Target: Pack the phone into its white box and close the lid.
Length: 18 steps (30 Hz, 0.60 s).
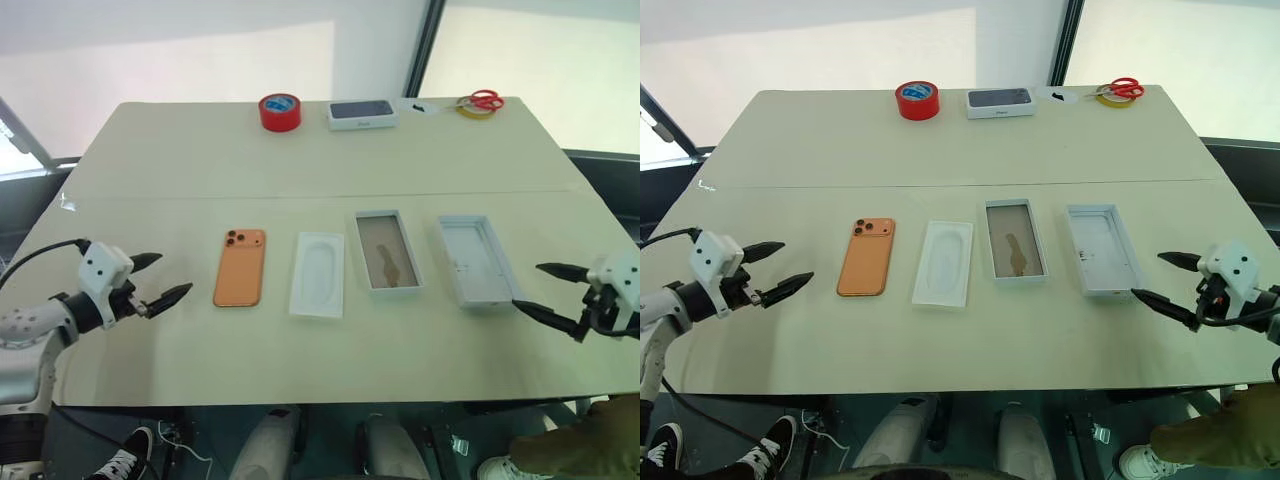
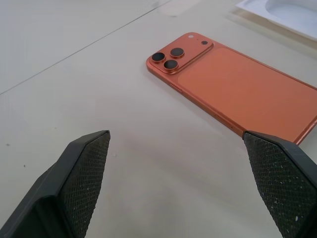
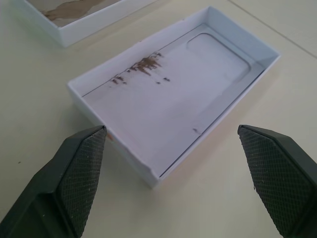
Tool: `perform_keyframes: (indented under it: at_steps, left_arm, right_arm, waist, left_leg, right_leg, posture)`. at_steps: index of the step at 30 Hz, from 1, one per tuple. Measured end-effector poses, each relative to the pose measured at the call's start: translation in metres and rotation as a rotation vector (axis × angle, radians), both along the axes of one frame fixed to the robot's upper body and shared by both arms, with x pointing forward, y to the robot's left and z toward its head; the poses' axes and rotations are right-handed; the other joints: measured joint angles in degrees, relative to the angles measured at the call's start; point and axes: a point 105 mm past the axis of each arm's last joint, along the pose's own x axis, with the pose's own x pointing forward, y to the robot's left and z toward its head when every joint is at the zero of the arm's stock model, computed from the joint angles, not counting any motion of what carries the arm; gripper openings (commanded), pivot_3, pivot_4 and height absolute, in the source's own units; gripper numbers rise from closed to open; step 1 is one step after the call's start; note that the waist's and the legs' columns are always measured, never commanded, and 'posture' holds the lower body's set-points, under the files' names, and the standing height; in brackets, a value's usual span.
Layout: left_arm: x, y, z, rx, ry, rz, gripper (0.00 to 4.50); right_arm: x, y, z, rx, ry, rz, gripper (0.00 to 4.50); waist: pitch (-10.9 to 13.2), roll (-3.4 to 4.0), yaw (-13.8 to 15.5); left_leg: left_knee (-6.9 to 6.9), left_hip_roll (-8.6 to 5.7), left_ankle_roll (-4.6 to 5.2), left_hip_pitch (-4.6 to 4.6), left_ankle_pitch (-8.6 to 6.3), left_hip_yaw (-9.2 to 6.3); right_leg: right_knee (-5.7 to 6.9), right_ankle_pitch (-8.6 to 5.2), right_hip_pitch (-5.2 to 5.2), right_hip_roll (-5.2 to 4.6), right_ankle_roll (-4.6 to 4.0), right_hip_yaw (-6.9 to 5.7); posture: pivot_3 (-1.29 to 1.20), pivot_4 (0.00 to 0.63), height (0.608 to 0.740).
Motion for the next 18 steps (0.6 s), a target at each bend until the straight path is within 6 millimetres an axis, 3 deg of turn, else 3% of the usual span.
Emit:
perform_keyframes:
  at_steps: [18]
  left_arm:
    - [0.0009, -0.0031, 0.0044, -0.023, 0.013, -0.032, 4.50]
  right_arm:
    - [0.0037, 0.0050, 0.0057, -0.009, -0.020, -0.001, 4.44]
  waist:
    - [0.01, 0.02, 0.00]
  left_leg:
    - [-0.03, 0.01, 0.01, -0.01, 0.00, 0.01]
  right_leg:
    - [-0.07, -0.01, 0.00, 0.00, -0.01, 0.00]
  posture:
    - [0.00, 0.150, 0.740]
